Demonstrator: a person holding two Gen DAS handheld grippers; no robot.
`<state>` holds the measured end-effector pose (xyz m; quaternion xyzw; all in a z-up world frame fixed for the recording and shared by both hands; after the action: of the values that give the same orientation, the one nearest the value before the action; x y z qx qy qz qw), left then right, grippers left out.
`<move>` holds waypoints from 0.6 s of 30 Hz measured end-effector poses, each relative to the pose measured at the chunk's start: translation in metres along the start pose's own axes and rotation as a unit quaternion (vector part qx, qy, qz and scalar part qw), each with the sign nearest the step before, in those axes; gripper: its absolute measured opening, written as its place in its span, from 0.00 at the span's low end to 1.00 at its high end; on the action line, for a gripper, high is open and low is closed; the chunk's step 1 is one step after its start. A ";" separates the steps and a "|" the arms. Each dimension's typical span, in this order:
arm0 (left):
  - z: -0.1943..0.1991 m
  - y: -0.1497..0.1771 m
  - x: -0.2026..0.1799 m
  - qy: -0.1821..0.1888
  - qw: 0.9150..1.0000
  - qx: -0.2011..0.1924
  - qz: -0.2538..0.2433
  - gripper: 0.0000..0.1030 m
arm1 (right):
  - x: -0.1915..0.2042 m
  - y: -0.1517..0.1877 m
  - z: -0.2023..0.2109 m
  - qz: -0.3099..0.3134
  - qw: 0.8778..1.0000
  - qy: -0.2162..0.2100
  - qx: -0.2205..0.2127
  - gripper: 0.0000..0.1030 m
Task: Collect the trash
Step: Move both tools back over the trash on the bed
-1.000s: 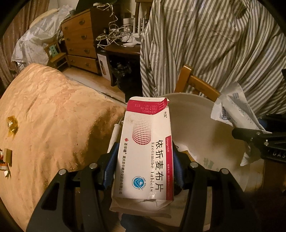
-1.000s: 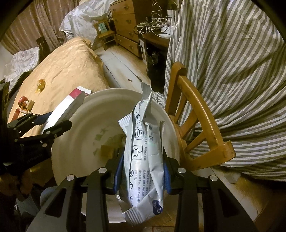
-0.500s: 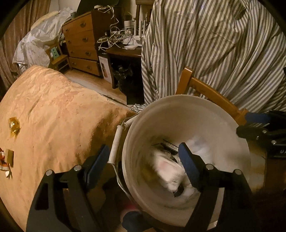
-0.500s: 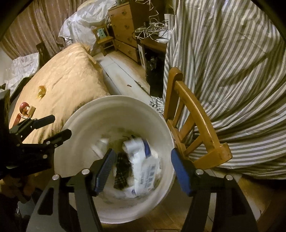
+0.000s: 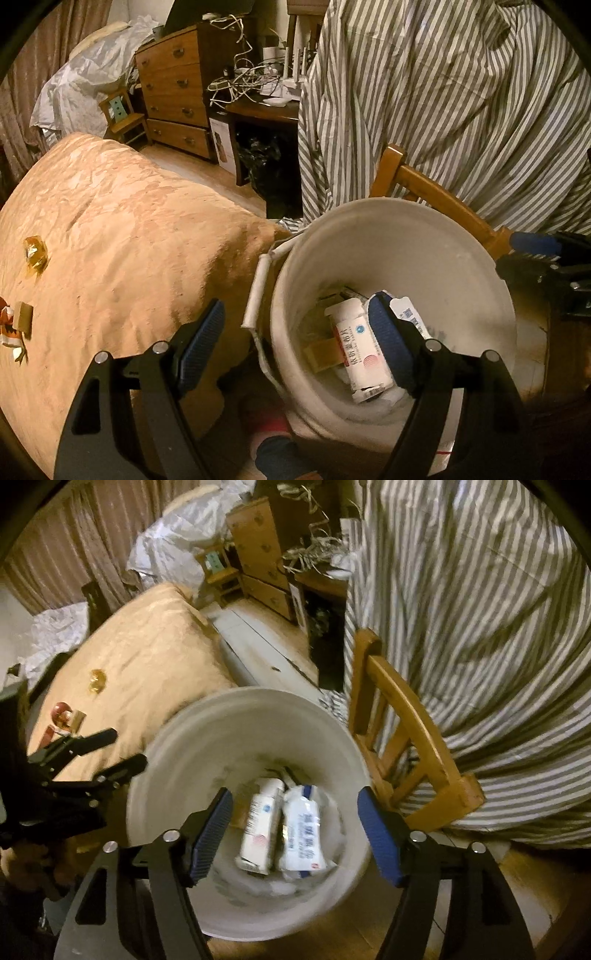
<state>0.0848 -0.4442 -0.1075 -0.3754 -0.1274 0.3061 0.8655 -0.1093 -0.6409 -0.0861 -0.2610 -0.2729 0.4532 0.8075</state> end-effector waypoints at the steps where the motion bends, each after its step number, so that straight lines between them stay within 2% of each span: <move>1: 0.002 0.001 0.003 -0.001 1.000 -0.001 0.002 0.74 | 0.006 -0.001 0.002 0.003 1.000 -0.003 -0.008 0.71; 5: 0.015 0.011 0.036 -0.013 1.000 -0.008 0.021 0.74 | 0.039 -0.007 0.016 0.018 0.998 -0.030 -0.055 0.76; 10: 0.036 0.034 0.106 -0.058 0.996 -0.020 0.069 0.74 | 0.099 -0.008 0.018 0.048 0.992 -0.077 -0.090 0.78; 15: 0.059 0.061 0.188 -0.115 0.984 -0.024 0.131 0.74 | 0.167 -0.004 0.003 0.074 0.984 -0.131 -0.091 0.81; 18: 0.071 0.083 0.243 -0.153 0.974 -0.017 0.168 0.74 | 0.207 0.006 -0.012 0.094 0.981 -0.155 -0.075 0.81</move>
<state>0.2063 -0.2080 -0.1213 -0.3546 -0.1989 0.4991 0.7653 -0.0130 -0.4593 -0.0562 -0.2721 -0.4027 0.5400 0.6872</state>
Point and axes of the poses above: each gripper's, at about its wrist camera, not at the fingertips, and z roughly against the way its jaws point, x to its left, y to its underside, the point moved 3 cm from there along -z, roughly the way its jaws point, and after that the axes turned 9 degrees about -x, right-handed, at the moved point
